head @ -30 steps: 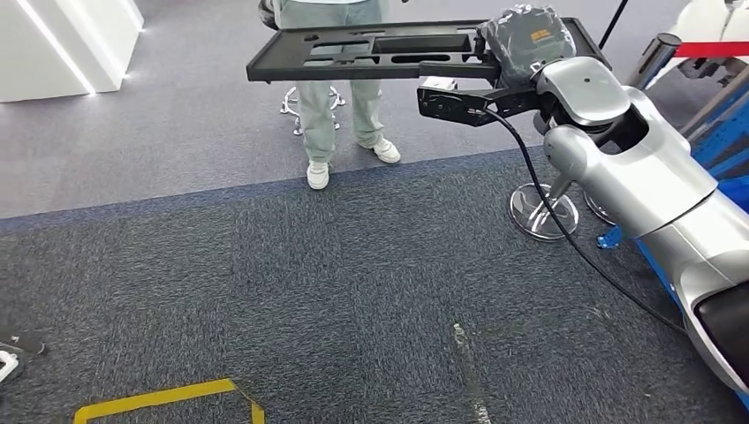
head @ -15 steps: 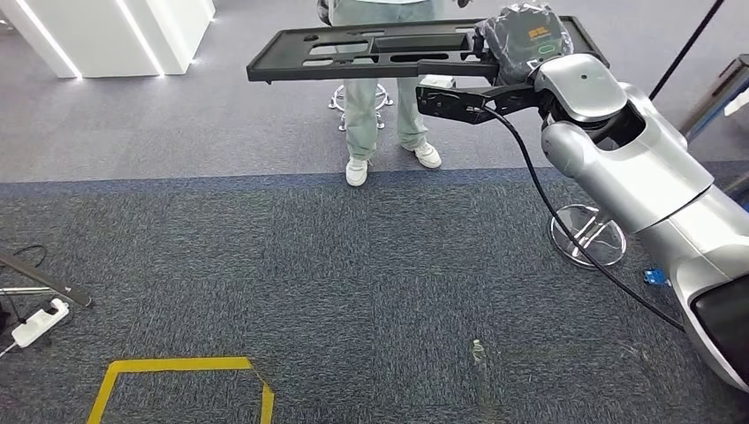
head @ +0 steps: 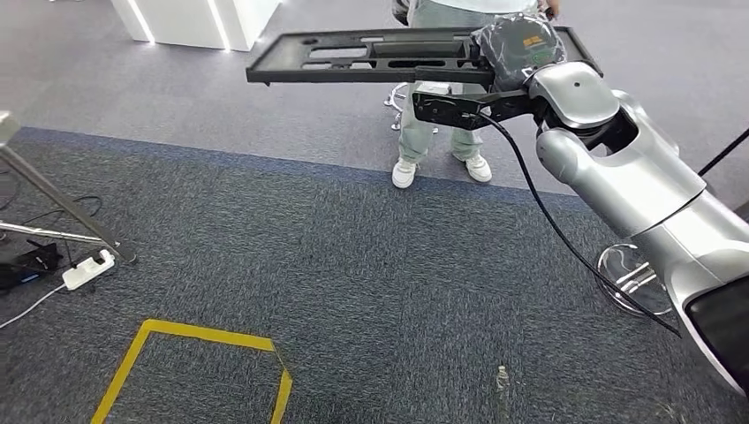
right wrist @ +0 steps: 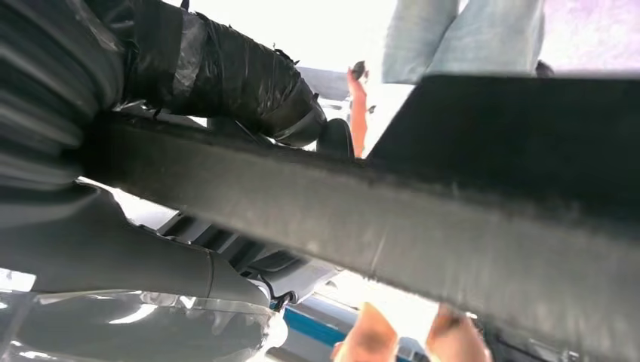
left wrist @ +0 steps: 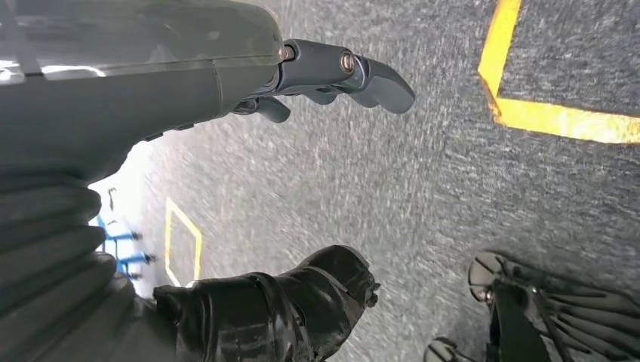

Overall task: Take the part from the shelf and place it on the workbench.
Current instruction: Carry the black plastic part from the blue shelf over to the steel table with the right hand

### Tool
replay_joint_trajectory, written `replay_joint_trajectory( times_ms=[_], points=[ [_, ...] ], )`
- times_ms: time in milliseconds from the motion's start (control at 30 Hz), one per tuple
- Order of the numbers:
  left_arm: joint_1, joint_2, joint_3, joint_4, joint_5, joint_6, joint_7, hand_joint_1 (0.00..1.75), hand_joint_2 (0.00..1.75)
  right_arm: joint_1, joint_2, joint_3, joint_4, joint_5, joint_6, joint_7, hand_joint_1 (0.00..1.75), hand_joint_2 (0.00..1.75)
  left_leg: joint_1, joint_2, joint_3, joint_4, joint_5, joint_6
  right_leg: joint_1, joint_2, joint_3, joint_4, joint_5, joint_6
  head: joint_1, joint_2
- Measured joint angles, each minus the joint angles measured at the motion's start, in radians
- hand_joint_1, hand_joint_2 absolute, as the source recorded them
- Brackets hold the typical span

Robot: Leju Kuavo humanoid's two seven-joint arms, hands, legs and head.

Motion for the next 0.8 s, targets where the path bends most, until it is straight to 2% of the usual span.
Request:
replay_joint_trajectory(
  times_ms=[33, 67, 100, 133, 167, 200, 233, 300, 367, 433, 467, 500, 533, 567, 633, 667, 733, 767, 800],
  points=[
    [0.001, 0.000, 0.000, 0.000, 0.000, 0.000, 0.000, 0.00, 1.75, 0.002, 0.000, 0.000, -0.001, 0.000, 0.002, 0.002, 1.75, 1.75, 0.003, -0.014, -0.001, 0.009, -0.006, -0.006, -0.006, 0.011, 0.024, -0.065, 0.039, 0.004, 0.000, 0.000],
    [0.002, 0.001, 0.000, 0.000, 0.000, -0.001, 0.001, 0.00, 1.75, 0.002, 0.000, 0.000, -0.002, 0.000, 0.003, 0.002, 1.75, 1.75, 0.005, -0.026, -0.006, 0.020, -0.012, -0.013, -0.012, 0.035, 0.051, -0.125, 0.065, 0.008, 0.000, 0.000],
    [0.003, 0.001, 0.000, 0.000, 0.001, -0.001, 0.001, 0.00, 1.75, 0.002, -0.001, 0.000, -0.004, 0.000, 0.003, 0.003, 1.75, 1.75, 0.007, -0.038, -0.012, 0.030, -0.017, -0.020, -0.017, 0.055, 0.070, -0.165, 0.077, 0.010, 0.000, 0.000],
    [0.004, 0.002, 0.000, 0.000, 0.002, 0.000, 0.002, 0.00, 1.75, 0.003, -0.001, 0.001, -0.006, 0.000, 0.003, 0.003, 1.75, 1.75, 0.009, -0.048, -0.018, 0.037, -0.019, -0.026, -0.017, 0.070, 0.080, -0.186, 0.079, 0.009, 0.000, 0.000],
    [0.004, 0.002, 0.000, 0.000, 0.003, 0.000, 0.002, 0.00, 1.75, 0.003, 0.000, 0.001, -0.008, 0.000, 0.004, 0.003, 1.75, 1.75, 0.011, -0.059, -0.024, 0.039, -0.018, -0.032, -0.015, 0.074, 0.083, -0.187, 0.074, 0.004, 0.000, 0.000],
    [0.006, 0.002, 0.000, 0.000, 0.003, 0.000, 0.002, 0.00, 1.75, 0.003, 0.001, 0.001, -0.011, 0.000, 0.005, 0.003, 1.75, 1.75, 0.014, -0.071, -0.027, 0.037, -0.015, -0.037, -0.013, 0.062, 0.082, -0.188, 0.074, -0.003, -0.001, 0.000],
    [0.008, 0.002, 0.000, 0.000, 0.004, 0.000, 0.003, 0.00, 1.75, 0.003, 0.002, 0.002, -0.012, 0.000, 0.005, 0.003, 1.75, 1.75, 0.015, -0.069, -0.031, 0.039, -0.016, -0.041, -0.011, 0.050, 0.085, -0.190, 0.074, -0.009, -0.001, 0.000],
    [0.010, 0.001, 0.000, 0.000, 0.004, 0.000, 0.003, 0.00, 1.75, 0.000, 0.004, 0.002, -0.014, 0.000, 0.006, 0.004, 1.75, 1.75, 0.013, -0.024, -0.049, 0.078, -0.038, -0.048, -0.011, 0.026, 0.094, -0.197, 0.075, -0.024, -0.005, 0.000],
    [0.007, 0.000, 0.000, 0.000, 0.004, 0.000, 0.003, 0.00, 1.75, -0.003, 0.003, 0.002, -0.015, 0.000, 0.006, 0.004, 1.75, 1.75, 0.011, 0.036, -0.104, 0.194, -0.091, -0.053, -0.004, 0.003, 0.100, -0.199, 0.073, -0.035, -0.008, 0.000],
    [0.005, 0.000, 0.000, 0.000, 0.004, 0.001, 0.003, 0.00, 1.75, -0.005, 0.003, 0.002, -0.015, 0.000, 0.006, 0.004, 1.75, 1.75, 0.011, 0.055, -0.166, 0.312, -0.129, -0.051, 0.005, -0.020, 0.104, -0.199, 0.070, -0.039, -0.009, 0.000],
    [0.005, 0.000, 0.000, 0.000, 0.005, 0.001, 0.003, 0.00, 1.75, -0.005, 0.004, 0.002, -0.015, 0.000, 0.007, 0.003, 1.75, 1.75, 0.010, 0.056, -0.175, 0.325, -0.124, -0.047, 0.008, -0.032, 0.106, -0.199, 0.068, -0.041, -0.009, 0.000],
    [0.005, 0.000, 0.000, 0.000, 0.005, 0.001, 0.004, 0.00, 1.75, -0.005, 0.004, 0.002, -0.015, 0.000, 0.007, 0.003, 1.75, 1.75, 0.008, 0.057, -0.164, 0.299, -0.103, -0.042, 0.010, -0.042, 0.109, -0.200, 0.065, -0.042, -0.008, 0.000],
    [0.006, 0.000, 0.000, 0.000, 0.005, 0.001, 0.004, 0.00, 1.75, -0.005, 0.004, 0.002, -0.015, 0.000, 0.007, 0.002, 1.75, 1.75, 0.003, 0.063, -0.133, 0.238, -0.069, -0.035, 0.012, -0.053, 0.112, -0.200, 0.063, -0.042, -0.009, 0.000],
    [0.006, 0.000, 0.000, 0.000, 0.005, 0.001, 0.004, 0.00, 1.75, -0.005, 0.004, 0.002, -0.016, 0.000, 0.007, 0.001, 1.75, 1.75, -0.005, 0.078, -0.094, 0.160, -0.039, -0.028, 0.013, -0.063, 0.116, -0.201, 0.060, -0.041, -0.008, 0.000],
    [0.005, 0.002, 0.000, 0.000, 0.005, 0.001, 0.004, 0.00, 1.75, -0.007, 0.004, 0.002, -0.015, 0.000, 0.007, 0.002, 1.75, 1.75, -0.024, 0.113, -0.035, 0.048, -0.008, -0.013, 0.016, -0.082, 0.121, -0.205, 0.056, -0.037, -0.008, 0.000],
    [0.004, 0.002, 0.000, 0.000, 0.005, 0.001, 0.004, 0.00, 1.75, -0.008, 0.003, 0.002, -0.015, 0.000, 0.007, 0.002, 1.75, 1.75, -0.031, 0.121, -0.025, 0.027, -0.008, -0.008, 0.017, -0.090, 0.123, -0.207, 0.056, -0.035, -0.008, 0.000],
    [0.004, 0.004, 0.000, 0.000, 0.005, 0.002, 0.004, 0.00, 1.75, -0.008, 0.004, 0.002, -0.015, 0.000, 0.007, 0.002, 1.75, 1.75, -0.034, 0.105, -0.019, 0.016, -0.005, -0.002, 0.019, -0.107, 0.127, -0.214, 0.054, -0.027, -0.008, 0.000],
    [0.005, 0.004, -0.001, 0.000, 0.005, 0.002, 0.004, 0.00, 1.75, -0.007, 0.004, 0.002, -0.015, 0.000, 0.007, 0.001, 1.75, 1.75, -0.032, 0.095, -0.014, 0.008, -0.002, 0.000, 0.017, -0.105, 0.129, -0.211, 0.049, -0.023, -0.007, 0.000],
    [0.007, 0.004, -0.001, 0.000, 0.006, 0.002, 0.004, 0.00, 1.75, -0.008, 0.004, 0.002, -0.015, 0.000, 0.006, 0.001, 1.75, 1.75, -0.027, 0.085, -0.007, -0.001, 0.001, 0.004, 0.016, -0.090, 0.125, -0.199, 0.038, -0.019, -0.006, 0.000]
  ],
)
